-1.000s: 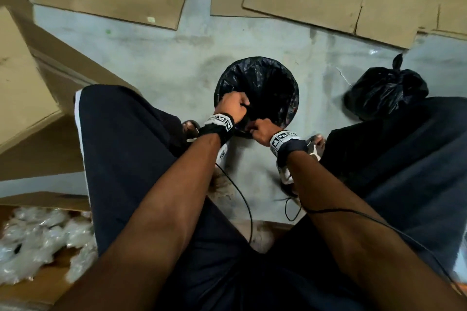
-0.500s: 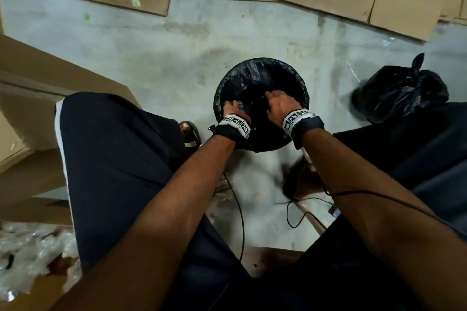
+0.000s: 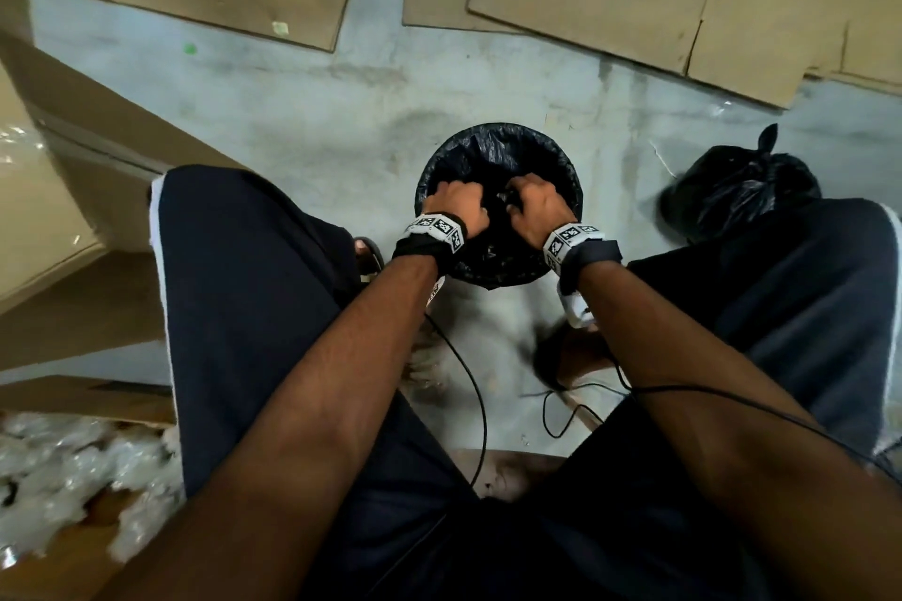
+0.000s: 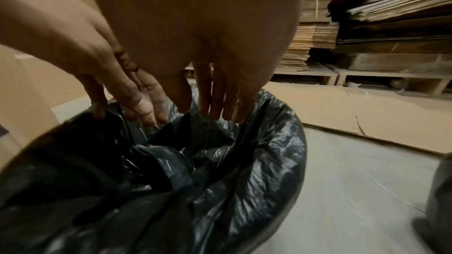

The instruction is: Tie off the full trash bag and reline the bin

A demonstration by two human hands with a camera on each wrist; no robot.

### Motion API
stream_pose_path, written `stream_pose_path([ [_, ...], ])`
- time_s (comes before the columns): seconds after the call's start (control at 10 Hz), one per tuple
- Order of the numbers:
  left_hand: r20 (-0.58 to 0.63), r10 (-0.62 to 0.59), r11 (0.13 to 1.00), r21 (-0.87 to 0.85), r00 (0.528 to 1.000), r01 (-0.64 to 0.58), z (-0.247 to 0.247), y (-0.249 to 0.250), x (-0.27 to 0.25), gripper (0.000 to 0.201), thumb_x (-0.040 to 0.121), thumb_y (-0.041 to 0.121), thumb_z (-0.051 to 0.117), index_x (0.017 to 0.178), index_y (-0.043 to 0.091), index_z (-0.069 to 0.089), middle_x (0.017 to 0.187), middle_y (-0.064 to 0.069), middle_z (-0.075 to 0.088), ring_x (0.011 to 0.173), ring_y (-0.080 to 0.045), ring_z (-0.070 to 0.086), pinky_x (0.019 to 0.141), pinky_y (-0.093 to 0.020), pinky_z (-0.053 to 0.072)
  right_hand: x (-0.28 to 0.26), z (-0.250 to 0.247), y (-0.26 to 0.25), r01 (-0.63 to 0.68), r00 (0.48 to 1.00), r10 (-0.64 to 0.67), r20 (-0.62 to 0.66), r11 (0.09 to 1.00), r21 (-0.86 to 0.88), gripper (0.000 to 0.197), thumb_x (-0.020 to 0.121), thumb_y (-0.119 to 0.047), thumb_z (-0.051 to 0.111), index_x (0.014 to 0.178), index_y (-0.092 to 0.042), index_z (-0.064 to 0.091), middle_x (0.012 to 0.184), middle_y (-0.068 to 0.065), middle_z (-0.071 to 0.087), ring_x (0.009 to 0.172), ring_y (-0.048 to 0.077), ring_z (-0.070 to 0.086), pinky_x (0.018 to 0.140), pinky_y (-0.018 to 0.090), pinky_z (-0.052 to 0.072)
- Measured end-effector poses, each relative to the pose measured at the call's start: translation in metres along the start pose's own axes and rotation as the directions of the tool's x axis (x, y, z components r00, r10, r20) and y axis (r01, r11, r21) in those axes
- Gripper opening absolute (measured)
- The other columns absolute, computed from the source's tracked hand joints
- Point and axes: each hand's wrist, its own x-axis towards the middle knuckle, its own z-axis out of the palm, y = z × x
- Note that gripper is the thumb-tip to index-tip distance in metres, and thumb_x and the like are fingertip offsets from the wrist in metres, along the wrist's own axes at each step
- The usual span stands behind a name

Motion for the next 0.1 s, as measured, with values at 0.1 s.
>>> stream_pose_path([
  [0.1, -0.065, -0.011, 0.999, -0.037, 0.998, 0.009, -0.0047, 0.0000, -0.0214, 0.045, 0.091, 0.031, 0.057, 0.133, 0.014, 0.056, 0.135, -0.020, 0.054, 0.129, -0.042, 0.047, 0.104, -0.048, 0.046, -0.0223, -0.0026, 0.0022, -0.003, 0.996, 0.006, -0.088, 1.000, 0.029, 0.039, 0.083, -0.011, 0.062, 0.121, -0.002, 0.063, 0.118, 0.022, 0.061, 0.108, 0.043, 0.061, 0.094, 0.043, 0.051],
])
